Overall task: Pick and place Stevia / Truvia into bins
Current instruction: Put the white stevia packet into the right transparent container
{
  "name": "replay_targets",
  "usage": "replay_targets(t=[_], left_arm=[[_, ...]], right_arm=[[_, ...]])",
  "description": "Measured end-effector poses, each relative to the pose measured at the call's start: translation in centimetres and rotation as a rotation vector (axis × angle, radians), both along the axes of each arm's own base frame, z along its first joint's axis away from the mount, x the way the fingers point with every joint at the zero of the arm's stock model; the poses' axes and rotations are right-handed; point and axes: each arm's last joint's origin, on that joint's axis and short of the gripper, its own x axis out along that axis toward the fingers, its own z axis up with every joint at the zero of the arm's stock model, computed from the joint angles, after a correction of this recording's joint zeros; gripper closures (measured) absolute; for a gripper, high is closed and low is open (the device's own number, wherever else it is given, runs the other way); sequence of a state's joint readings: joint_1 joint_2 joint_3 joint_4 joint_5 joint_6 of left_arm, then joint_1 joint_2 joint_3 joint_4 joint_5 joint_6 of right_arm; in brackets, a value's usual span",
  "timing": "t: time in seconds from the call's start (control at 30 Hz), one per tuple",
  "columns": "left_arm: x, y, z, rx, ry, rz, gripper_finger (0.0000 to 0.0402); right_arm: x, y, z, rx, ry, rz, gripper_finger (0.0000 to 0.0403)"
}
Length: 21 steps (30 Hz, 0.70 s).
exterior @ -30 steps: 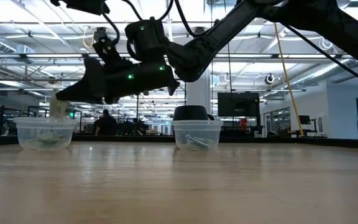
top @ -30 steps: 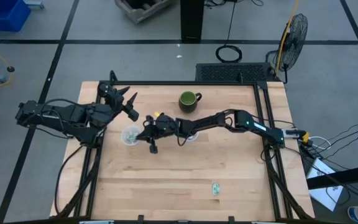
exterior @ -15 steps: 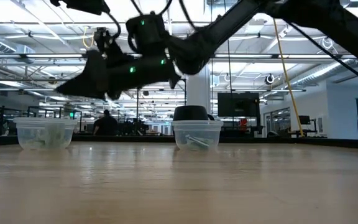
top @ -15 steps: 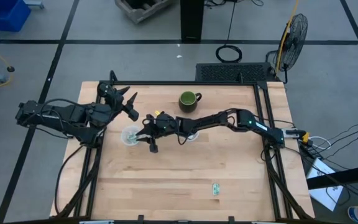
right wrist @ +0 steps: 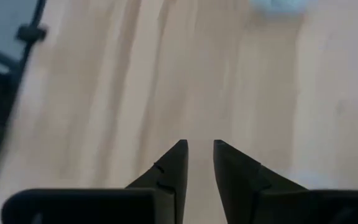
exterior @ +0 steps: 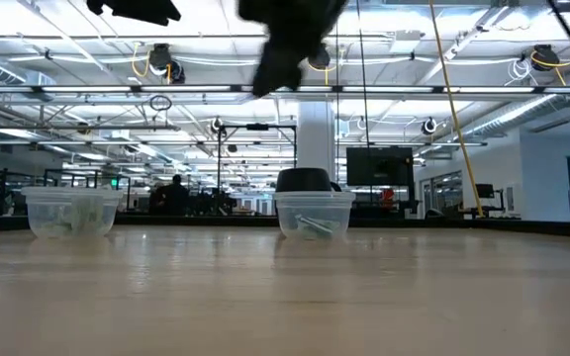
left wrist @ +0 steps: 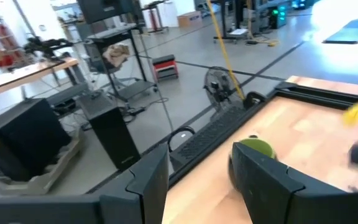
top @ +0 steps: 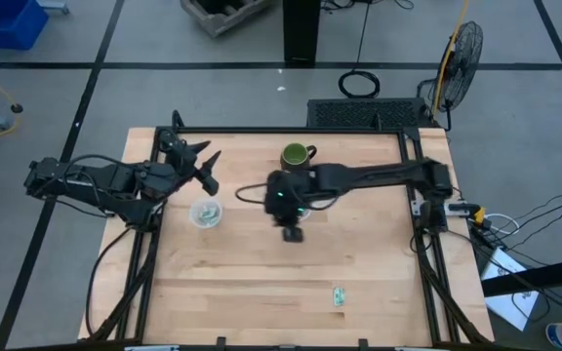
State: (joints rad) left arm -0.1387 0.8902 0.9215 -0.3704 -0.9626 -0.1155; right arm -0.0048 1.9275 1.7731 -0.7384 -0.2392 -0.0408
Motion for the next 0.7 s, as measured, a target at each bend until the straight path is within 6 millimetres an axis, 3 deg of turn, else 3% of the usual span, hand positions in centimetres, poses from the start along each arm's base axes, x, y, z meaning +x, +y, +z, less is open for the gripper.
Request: replay_targets(t=[0.13,0.27,0.5,0.7], left_arm=[[0.1,-0.1,-0.1,-0.039,-0.015,-0.054,0.0218],[0.2,-0.3,-0.2,-0.073,-0.014,-0.112,0.0218],[0.2,-0.3,-0.4,-0.087,0.002,-0.139,0.0218],[0.2,-0.3,-0.4,-0.099,-0.011,-0.134,0.0218]], right_arm=[[-4.3,2.7,1.8,0.055,0.149,-0.032,0.0340],[-9.2,6.0,1.1,0.086,0.263,-0.024,0.0342],[-17.0,9.2,-4.7,0.236,0.391,-0.358,0.0339],[-19.6,11.6,-9.2,0.483,0.315,-0.365,0.0319]])
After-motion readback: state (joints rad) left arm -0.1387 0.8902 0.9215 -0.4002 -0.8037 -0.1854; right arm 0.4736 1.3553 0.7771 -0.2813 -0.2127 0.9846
